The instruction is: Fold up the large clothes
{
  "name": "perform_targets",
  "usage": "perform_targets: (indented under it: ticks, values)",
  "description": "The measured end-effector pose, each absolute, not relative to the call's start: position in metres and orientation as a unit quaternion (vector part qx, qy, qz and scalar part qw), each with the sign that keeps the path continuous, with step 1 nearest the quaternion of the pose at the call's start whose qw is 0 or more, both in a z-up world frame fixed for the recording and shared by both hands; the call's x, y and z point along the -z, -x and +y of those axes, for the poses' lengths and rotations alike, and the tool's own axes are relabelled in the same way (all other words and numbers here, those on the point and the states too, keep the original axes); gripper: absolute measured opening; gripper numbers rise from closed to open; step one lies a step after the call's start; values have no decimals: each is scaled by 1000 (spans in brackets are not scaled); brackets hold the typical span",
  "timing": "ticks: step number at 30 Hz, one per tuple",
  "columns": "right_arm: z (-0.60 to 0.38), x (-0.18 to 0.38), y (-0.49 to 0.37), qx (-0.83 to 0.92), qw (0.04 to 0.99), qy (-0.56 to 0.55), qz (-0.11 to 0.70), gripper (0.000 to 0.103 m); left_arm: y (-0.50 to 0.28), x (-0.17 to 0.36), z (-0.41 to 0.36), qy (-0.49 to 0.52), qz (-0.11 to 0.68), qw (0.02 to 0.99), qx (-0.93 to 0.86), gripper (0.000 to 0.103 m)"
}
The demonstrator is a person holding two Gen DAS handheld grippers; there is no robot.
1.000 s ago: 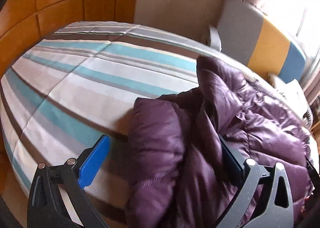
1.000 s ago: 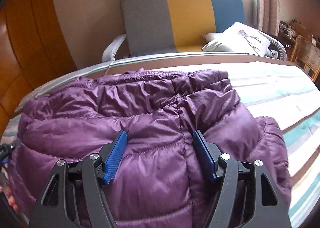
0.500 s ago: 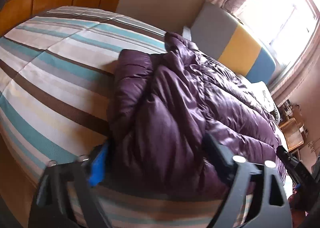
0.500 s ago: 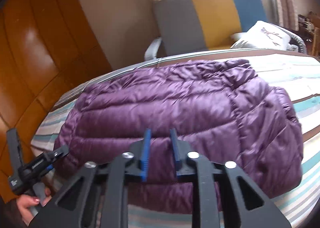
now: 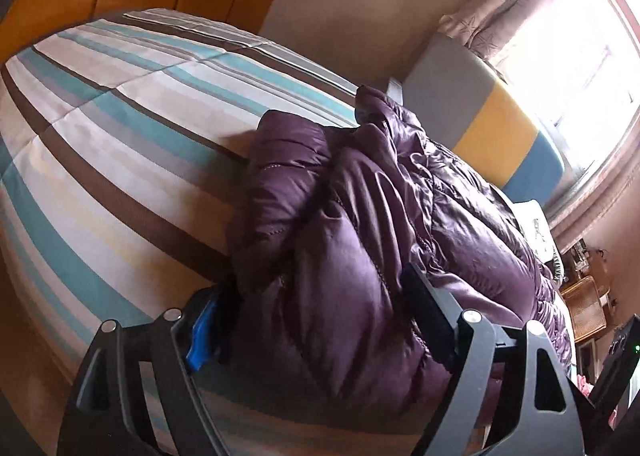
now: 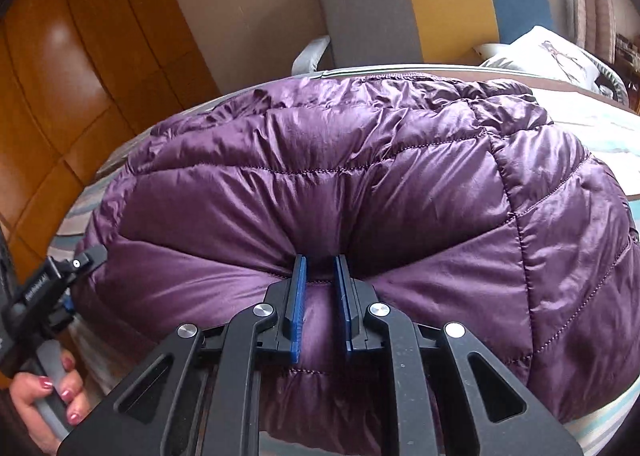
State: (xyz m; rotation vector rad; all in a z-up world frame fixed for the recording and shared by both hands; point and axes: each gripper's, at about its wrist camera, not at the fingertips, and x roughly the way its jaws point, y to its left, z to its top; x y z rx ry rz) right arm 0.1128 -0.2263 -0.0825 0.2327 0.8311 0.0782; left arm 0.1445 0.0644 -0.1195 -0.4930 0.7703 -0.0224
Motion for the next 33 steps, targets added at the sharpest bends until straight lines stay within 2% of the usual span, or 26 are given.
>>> perform_targets:
  ticks: [3,9,13,15,17,20,22,23,26,33]
  values:
    - [-225,84,-110,-35,910,-110,399,15,-143,118,60,247,383,890,13,81]
    - [-225,82,-112,-35,910,-111,399,15,-134,121,67,329,373,867,32,80]
    - [-225,82,-112,-35,909,-112,399,15,-140,127,74,353,359,864,19,66]
    - [-225,83,-113,-33,909,-115,400,15,-143,130,76,369,352,860,22,63]
    - [-225,82,-112,-32,908,-115,402,15,-146,132,70,362,347,865,28,64]
    - [-225,82,-112,-29,908,-116,401,15,-148,131,54,310,343,886,44,71]
    - [-225,82,-112,-28,909,-116,400,15,-145,131,52,307,336,889,43,71]
    - [-224,82,-112,-28,909,-116,399,15,-146,130,54,316,334,887,42,69]
    - [-225,82,-112,-28,909,-118,399,15,-151,132,65,353,339,871,37,54]
    - [-225,82,-110,-24,911,-116,396,15,-154,131,68,377,339,859,69,31]
